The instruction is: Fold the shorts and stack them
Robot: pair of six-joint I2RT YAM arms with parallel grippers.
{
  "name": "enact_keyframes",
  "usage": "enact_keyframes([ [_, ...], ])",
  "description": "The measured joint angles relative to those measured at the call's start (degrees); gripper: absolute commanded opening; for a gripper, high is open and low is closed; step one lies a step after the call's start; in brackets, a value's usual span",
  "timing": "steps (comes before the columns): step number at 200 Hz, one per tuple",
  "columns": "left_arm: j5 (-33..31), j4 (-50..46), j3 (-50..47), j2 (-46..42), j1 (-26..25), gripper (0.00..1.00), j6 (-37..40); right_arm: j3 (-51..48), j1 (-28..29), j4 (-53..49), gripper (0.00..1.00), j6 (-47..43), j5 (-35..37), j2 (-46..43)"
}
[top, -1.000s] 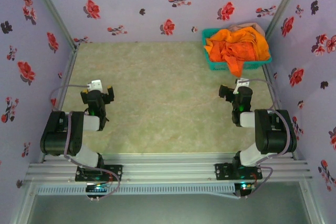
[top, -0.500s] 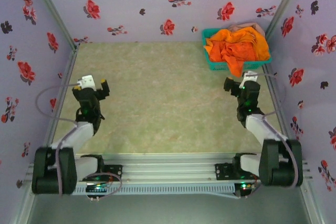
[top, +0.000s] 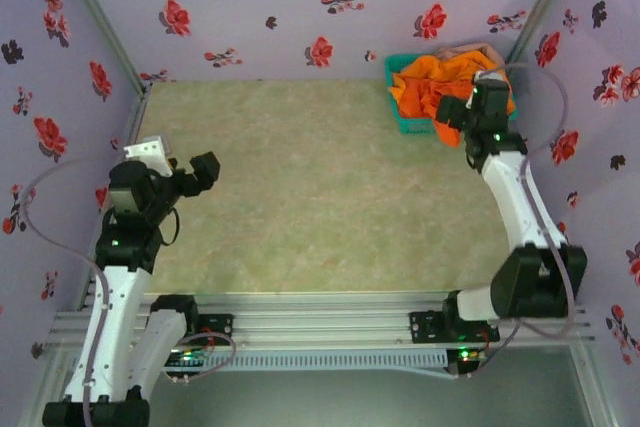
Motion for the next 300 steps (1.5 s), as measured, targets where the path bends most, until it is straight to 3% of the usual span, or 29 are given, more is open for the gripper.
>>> enact_keyframes([
  [54,9.9,-11.3,0.0,-4.2,0.0,0.99,0.8,15.0,0.0,-10.4,0.82,-0.4,-0.8,19.1],
  [107,12.1,-13.8,-2.6,-7.3,0.0,0.99,2.4,24.2,0.0,-15.5,0.71,-0.4,-1.8,29.3],
  [137,12.4,-14.1,-4.0,-7.3,0.0,1.0,2.7,29.7,0.0,-17.6,0.69,-0.4,-2.3,33.8],
  [161,12.5,-14.2,-4.2,-7.3,0.0,0.99,2.9,32.7,0.4,-18.6,0.52,-0.2,-2.3,36.9],
  [178,12.5,-14.2,-4.2,-7.3,0.0,0.99,2.9,34.4,0.9,-19.6,0.34,-0.7,-2.4,38.5],
  [192,12.5,-14.2,-4.2,-7.3,0.0,0.99,2.9,35.2,1.4,-19.9,0.18,-0.4,-2.5,39.3],
  [207,12.5,-14.2,-4.2,-7.3,0.0,0.99,2.9,35.6,1.8,-20.2,0.09,0.3,-2.5,39.4],
  [250,12.5,-14.2,-4.2,-7.3,0.0,0.99,3.1,36.0,2.5,-20.3,0.0,1.8,-2.7,36.6],
  [300,12.5,-14.2,-4.2,-7.3,0.0,0.99,3.1,36.6,2.9,-18.0,0.0,4.6,-3.3,24.7],
])
